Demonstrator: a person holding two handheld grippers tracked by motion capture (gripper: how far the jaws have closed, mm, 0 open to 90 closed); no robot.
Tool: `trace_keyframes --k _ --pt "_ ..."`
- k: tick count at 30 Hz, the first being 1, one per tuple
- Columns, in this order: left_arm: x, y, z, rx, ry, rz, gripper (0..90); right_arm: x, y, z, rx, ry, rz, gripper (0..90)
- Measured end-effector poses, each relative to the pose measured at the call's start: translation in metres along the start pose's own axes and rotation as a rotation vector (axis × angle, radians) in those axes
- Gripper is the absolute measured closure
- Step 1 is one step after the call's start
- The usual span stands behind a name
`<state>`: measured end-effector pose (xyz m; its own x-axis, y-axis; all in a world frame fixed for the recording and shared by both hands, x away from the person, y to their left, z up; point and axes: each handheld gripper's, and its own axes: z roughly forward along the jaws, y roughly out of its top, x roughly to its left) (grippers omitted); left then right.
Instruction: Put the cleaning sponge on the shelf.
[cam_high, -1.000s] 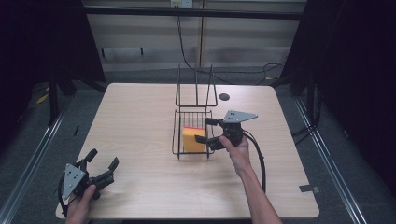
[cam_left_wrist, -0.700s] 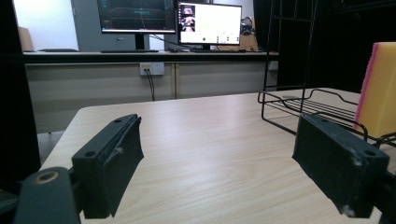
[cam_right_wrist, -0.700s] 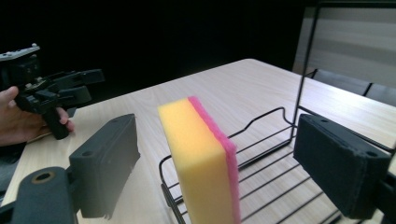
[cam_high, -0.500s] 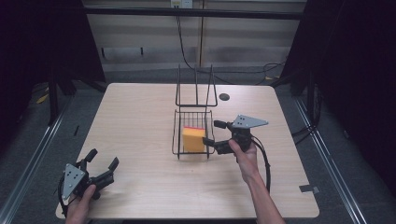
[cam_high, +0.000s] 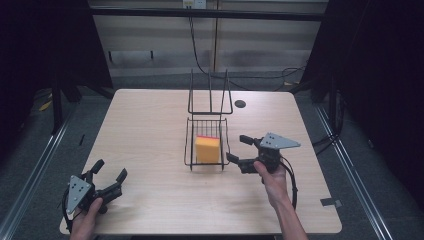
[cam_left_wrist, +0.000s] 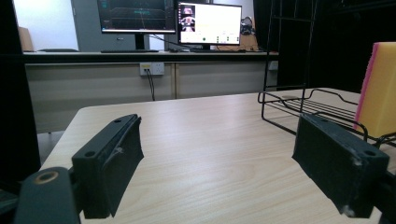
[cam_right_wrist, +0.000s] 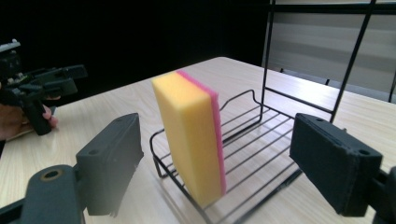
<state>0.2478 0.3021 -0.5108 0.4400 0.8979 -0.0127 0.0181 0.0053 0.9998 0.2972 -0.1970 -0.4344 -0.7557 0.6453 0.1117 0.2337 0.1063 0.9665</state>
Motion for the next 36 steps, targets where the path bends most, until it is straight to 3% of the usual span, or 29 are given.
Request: trace_keyframes --k 10,30,36 --pt "0.000 0.000 0.000 0.001 -0.001 0.001 15.2 0.001 -0.014 -0.028 -0.011 -0.083 0.023 16.2" --pt "0.000 0.000 0.000 0.003 0.000 0.005 15.2 0.001 -0.070 -0.083 0.003 -0.305 0.050 18.7" --pt "0.000 0.000 0.000 0.003 0.000 0.004 15.3 0.005 -0.092 -0.094 -0.032 -0.374 0.067 19.2"
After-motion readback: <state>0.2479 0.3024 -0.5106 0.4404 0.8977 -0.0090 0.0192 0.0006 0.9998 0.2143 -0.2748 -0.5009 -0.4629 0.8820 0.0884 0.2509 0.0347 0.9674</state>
